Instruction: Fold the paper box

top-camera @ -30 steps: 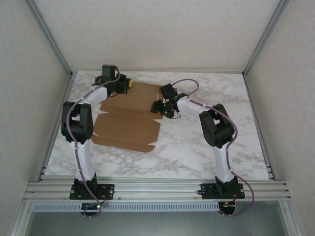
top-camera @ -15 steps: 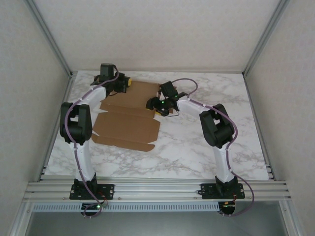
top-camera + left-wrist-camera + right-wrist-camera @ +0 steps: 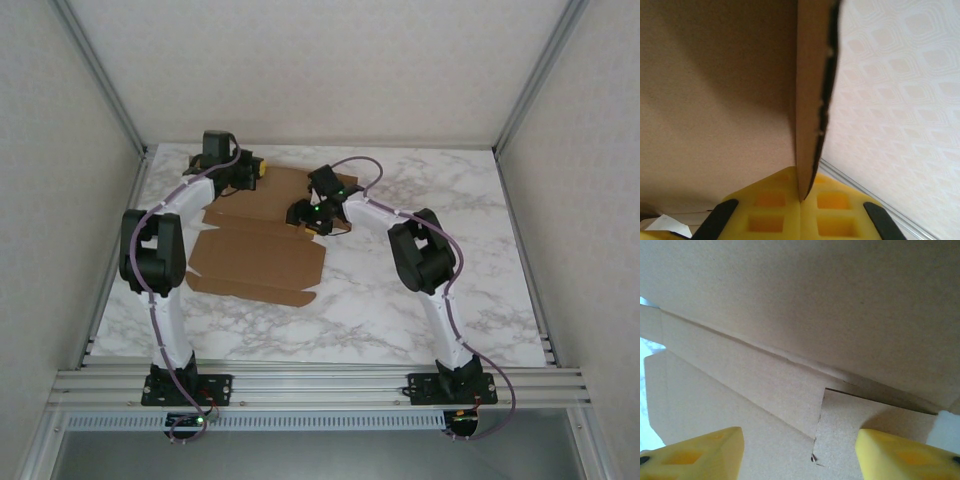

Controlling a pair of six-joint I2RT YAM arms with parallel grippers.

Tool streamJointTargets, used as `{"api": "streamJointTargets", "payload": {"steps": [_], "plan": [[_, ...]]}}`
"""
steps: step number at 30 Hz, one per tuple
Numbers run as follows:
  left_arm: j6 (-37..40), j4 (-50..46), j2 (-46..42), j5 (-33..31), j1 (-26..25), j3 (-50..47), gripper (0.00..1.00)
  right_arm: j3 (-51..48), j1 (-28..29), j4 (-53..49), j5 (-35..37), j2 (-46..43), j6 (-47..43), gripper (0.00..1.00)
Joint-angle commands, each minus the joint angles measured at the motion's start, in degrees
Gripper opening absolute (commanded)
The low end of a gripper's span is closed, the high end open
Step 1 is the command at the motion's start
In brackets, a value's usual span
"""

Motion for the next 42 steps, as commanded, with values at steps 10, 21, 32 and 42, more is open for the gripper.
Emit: {"api": "streamJointTargets", "payload": {"steps": [10, 21, 32, 42], "plan": [[0.5, 1.0, -2.4, 2.7, 0.1, 1.6, 0.0, 3.2, 1.7, -11.6, 14.7, -0.9, -8.8, 0.66], [0.4, 7.3, -3.1, 4.6, 0.1, 1.8, 0.0, -10.2, 0.7, -0.8, 14.3, -18.6, -9.9, 0.65], [-0.6, 12.4, -4.8, 3.2, -0.1, -0.9, 0.0, -13.2, 8.1, -5.0, 12.9, -16.3, -14.8, 0.22], [1.8, 14.4, -7.1, 1.0, -1.3, -4.0, 0.0, -5.6, 10.3, -15.2, 17.5, -5.7, -19.9, 0.0]]}}
